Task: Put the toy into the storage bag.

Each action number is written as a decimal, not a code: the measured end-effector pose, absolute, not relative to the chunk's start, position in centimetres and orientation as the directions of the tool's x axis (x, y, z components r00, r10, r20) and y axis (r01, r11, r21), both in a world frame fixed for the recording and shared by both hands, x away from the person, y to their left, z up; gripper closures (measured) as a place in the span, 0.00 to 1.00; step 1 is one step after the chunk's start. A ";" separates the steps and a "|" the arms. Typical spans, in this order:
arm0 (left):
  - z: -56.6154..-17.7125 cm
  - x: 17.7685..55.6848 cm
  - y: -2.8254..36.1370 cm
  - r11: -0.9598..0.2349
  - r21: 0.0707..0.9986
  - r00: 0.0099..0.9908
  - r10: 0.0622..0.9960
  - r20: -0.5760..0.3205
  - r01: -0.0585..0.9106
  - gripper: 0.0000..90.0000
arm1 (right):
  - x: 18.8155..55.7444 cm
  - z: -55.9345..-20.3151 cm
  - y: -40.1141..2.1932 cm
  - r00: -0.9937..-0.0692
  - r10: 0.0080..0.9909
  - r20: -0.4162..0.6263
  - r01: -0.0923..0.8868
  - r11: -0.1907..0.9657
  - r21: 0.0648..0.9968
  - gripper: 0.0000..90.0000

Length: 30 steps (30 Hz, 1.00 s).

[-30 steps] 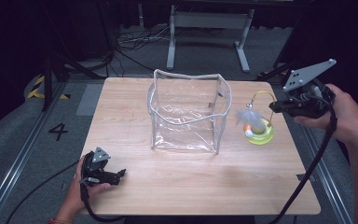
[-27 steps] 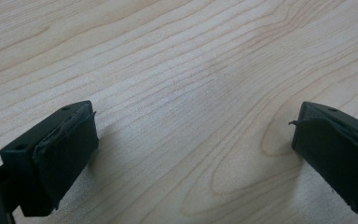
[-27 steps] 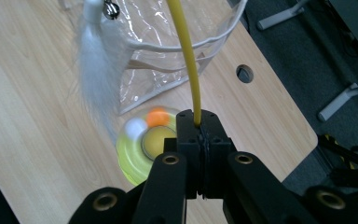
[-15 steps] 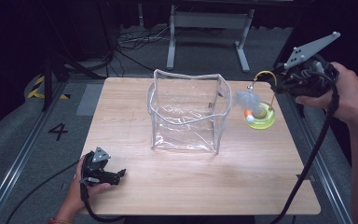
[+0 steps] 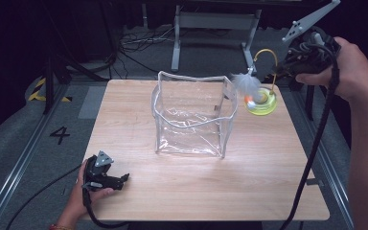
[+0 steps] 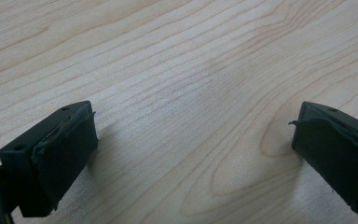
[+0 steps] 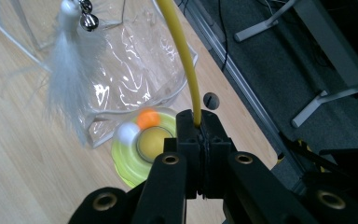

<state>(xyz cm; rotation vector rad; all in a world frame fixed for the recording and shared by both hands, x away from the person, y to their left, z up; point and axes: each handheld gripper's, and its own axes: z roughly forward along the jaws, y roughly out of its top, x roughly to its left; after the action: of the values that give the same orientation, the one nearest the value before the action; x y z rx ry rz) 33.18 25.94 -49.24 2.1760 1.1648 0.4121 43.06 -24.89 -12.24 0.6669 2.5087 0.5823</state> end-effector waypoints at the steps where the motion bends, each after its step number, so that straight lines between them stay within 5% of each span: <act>1: -49.2 33.2 25.9 -0.412 0.657 0.561 0.828 -0.020 0.631 0.00 | 43.1 -12.2 -24.9 -0.768 0.547 -0.333 0.345 0.791 0.505 0.99; 30: -49.2 33.2 26.0 -0.417 0.653 0.564 0.826 -0.018 0.632 0.00 | 46.1 -11.8 -19.0 -0.812 0.498 -0.304 0.282 0.791 0.543 0.99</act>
<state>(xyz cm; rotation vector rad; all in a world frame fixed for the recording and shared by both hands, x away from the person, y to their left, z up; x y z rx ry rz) 33.19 25.99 -49.19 2.1834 1.1621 0.4089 46.10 -18.96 -11.76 0.5857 2.5429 0.6745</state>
